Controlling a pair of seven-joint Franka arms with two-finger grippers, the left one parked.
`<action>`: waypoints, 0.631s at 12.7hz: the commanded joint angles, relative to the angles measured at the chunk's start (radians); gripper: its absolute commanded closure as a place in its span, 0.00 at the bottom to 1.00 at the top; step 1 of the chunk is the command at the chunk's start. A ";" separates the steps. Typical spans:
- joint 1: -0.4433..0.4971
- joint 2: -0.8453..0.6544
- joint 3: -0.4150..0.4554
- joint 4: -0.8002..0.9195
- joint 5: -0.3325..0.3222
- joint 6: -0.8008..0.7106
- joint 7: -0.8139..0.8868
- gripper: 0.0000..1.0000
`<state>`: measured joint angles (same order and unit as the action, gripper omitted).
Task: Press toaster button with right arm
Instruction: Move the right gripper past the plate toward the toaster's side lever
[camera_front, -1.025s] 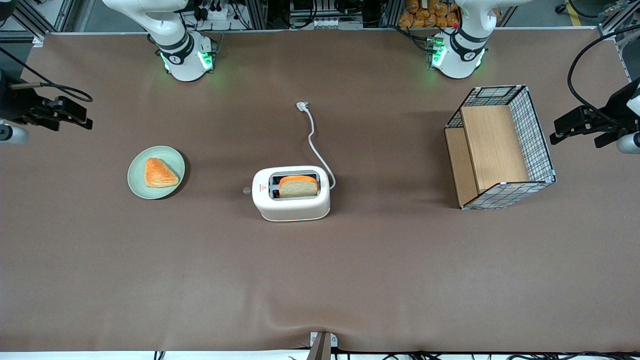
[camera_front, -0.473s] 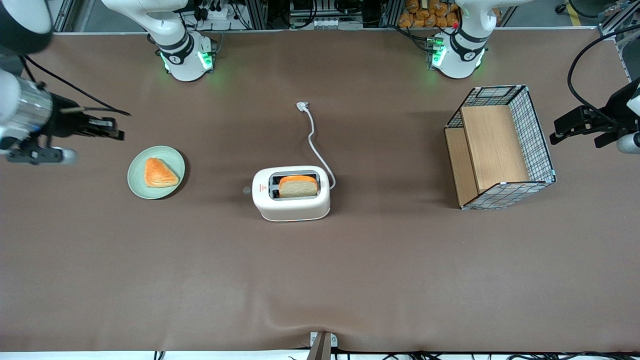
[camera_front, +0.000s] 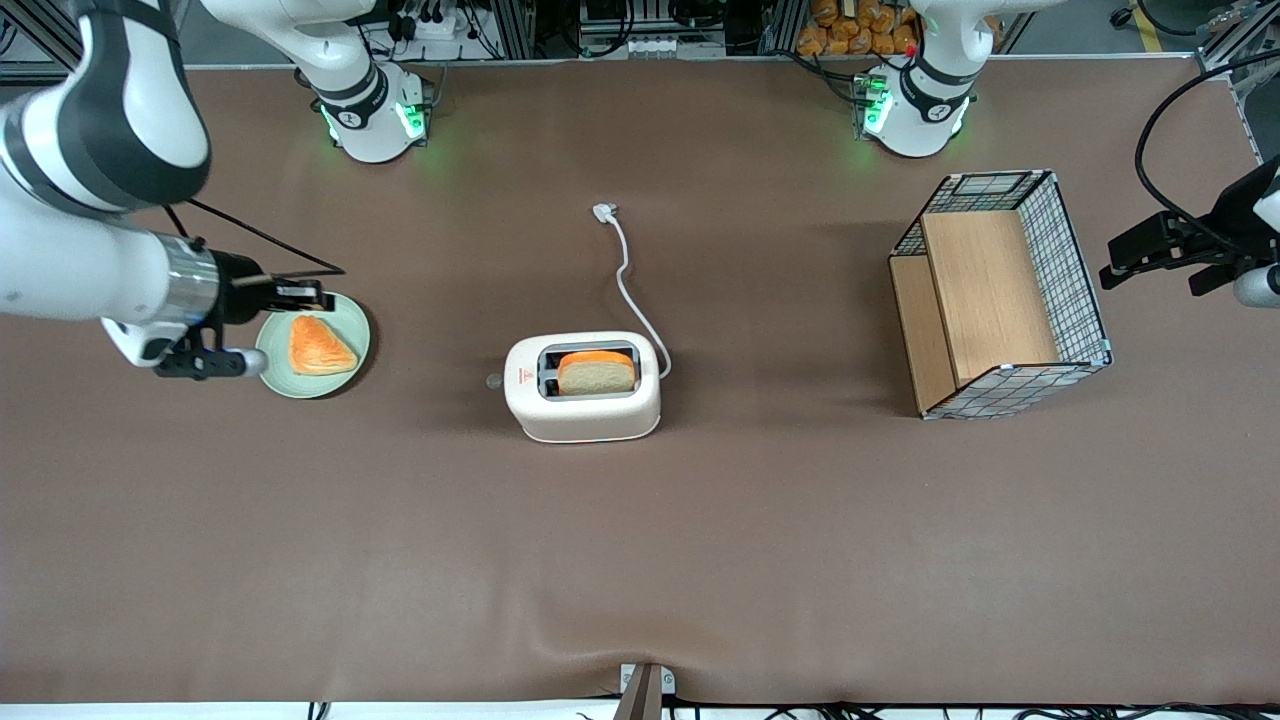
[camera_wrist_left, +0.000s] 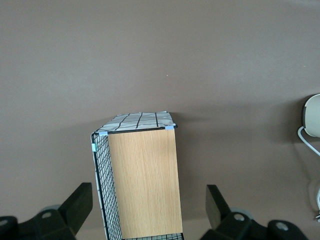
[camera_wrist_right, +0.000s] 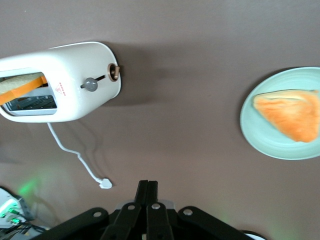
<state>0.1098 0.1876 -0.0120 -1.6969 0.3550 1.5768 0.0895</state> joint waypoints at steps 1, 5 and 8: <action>0.005 0.055 -0.005 0.002 0.091 0.041 0.004 1.00; 0.056 0.121 -0.005 0.000 0.122 0.158 0.007 1.00; 0.096 0.179 -0.005 0.000 0.182 0.263 0.004 1.00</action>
<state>0.1750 0.3370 -0.0102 -1.6988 0.4976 1.7855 0.0898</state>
